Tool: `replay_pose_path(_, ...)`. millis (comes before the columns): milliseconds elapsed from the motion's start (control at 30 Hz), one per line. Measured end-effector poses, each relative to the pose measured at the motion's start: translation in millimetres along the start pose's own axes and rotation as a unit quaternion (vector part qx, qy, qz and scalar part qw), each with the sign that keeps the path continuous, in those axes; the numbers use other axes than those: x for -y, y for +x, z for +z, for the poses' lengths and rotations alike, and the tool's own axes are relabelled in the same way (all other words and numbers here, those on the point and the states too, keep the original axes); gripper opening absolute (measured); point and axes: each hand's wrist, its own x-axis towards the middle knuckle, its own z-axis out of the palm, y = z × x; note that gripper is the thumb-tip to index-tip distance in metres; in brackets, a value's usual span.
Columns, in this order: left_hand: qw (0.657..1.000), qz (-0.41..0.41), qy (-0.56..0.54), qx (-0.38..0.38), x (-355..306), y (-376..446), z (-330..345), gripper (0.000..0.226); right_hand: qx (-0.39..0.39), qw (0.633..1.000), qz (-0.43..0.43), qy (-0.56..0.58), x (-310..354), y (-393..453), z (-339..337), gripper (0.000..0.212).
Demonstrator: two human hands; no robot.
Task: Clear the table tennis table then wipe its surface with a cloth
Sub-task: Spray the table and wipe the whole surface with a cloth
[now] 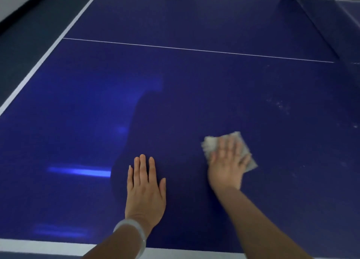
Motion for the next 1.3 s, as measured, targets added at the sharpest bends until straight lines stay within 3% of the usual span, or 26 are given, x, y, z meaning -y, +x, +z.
replay_pose_path(67, 1.0, 0.003, 0.001, -0.002, 0, 0, 0, 0.068, 0.023, 0.988, -0.149, -0.022, 14, -34, 9, 0.057)
replay_pose_path(133, 1.0, 0.002, 0.0, -0.007, 1, 0, 1, 0.068, 0.043, 0.976, -0.212, -0.037, -6, -47, 9, 0.057)
replay_pose_path(200, 1.0, 0.0, -0.004, -0.01, 1, 0, 2, 0.068, 0.034, 0.985, -0.165, -0.043, -46, -39, 2, 0.056)
replay_pose_path(300, 1.0, 0.003, -0.009, -0.009, 2, 0, 2, 0.068, 0.06, 0.998, 0.016, -0.016, -106, -22, -12, 0.055)
replay_pose_path(367, 1.0, 0.007, -0.005, -0.007, 2, -1, 2, 0.068, 0.065, 0.993, 0.096, 0.014, -117, -25, -21, 0.058)
replay_pose_path(433, 1.0, 0.006, -0.009, -0.007, 2, 1, 2, 0.067, 0.066, 0.991, 0.118, 0.024, -98, -38, -21, 0.058)
replay_pose_path(533, 0.998, -0.002, -0.062, -0.011, -6, 10, -8, 0.056, 0.031, 1.0, -0.003, -0.006, -59, -77, -8, 0.055)
replay_pose_path(600, 0.994, 0.053, -0.09, -0.033, -25, 14, -16, 0.05, 0.029, 0.992, -0.119, -0.014, -53, -106, -1, 0.056)
replay_pose_path(667, 0.986, 0.126, -0.102, -0.041, -56, 9, -17, 0.049, 0.049, 0.979, -0.197, -0.02, -71, -122, -4, 0.056)
replay_pose_path(733, 0.982, 0.151, -0.112, -0.022, -90, -2, -10, 0.054, 0.043, 0.973, -0.223, -0.036, -109, -125, -8, 0.054)
replay_pose_path(800, 0.987, 0.127, -0.102, 0.004, -118, -14, -1, 0.064, 0.032, 0.987, -0.147, -0.056, -155, -121, -13, 0.055)
replay_pose_path(867, 0.992, 0.103, -0.071, 0.008, -132, -21, 6, 0.07, 0.016, 0.999, 0.004, -0.031, -195, -115, -19, 0.058)
replay_pose_path(933, 0.994, 0.094, -0.046, 0.004, -136, -24, 9, 0.071, 0.016, 0.989, 0.147, -0.005, -204, -115, -22, 0.057)
replay_pose_path(1000, 0.995, 0.092, -0.034, 0.006, -136, -25, 9, 0.071, 0.001, 0.975, 0.223, 0.015, -180, -118, -21, 0.056)
replay_pose_path(1067, 0.996, 0.088, -0.031, 0.014, -137, -24, 9, 0.071, -0.029, 0.984, 0.174, 0.022, -145, -127, -16, 0.058)
replay_pose_path(1133, 0.995, 0.089, -0.028, 0.02, -139, -24, 10, 0.07, -0.018, 1.0, 0.023, 0.005, -122, -143, -10, 0.057)
replay_pose_path(1200, 0.996, 0.089, -0.025, 0.02, -139, -25, 12, 0.07, 0.006, 0.991, -0.133, -0.028, -129, -156, -9, 0.056)
replay_pose_path(1233, 0.996, 0.089, -0.024, 0.019, -138, -24, 11, 0.07, 0.012, 0.986, -0.163, -0.032, -144, -155, -12, 0.055)
replay_pose_path(1300, 0.995, 0.091, -0.02, 0.022, -139, -24, 11, 0.07, -0.008, 0.991, -0.125, -0.046, -188, -148, -14, 0.054)
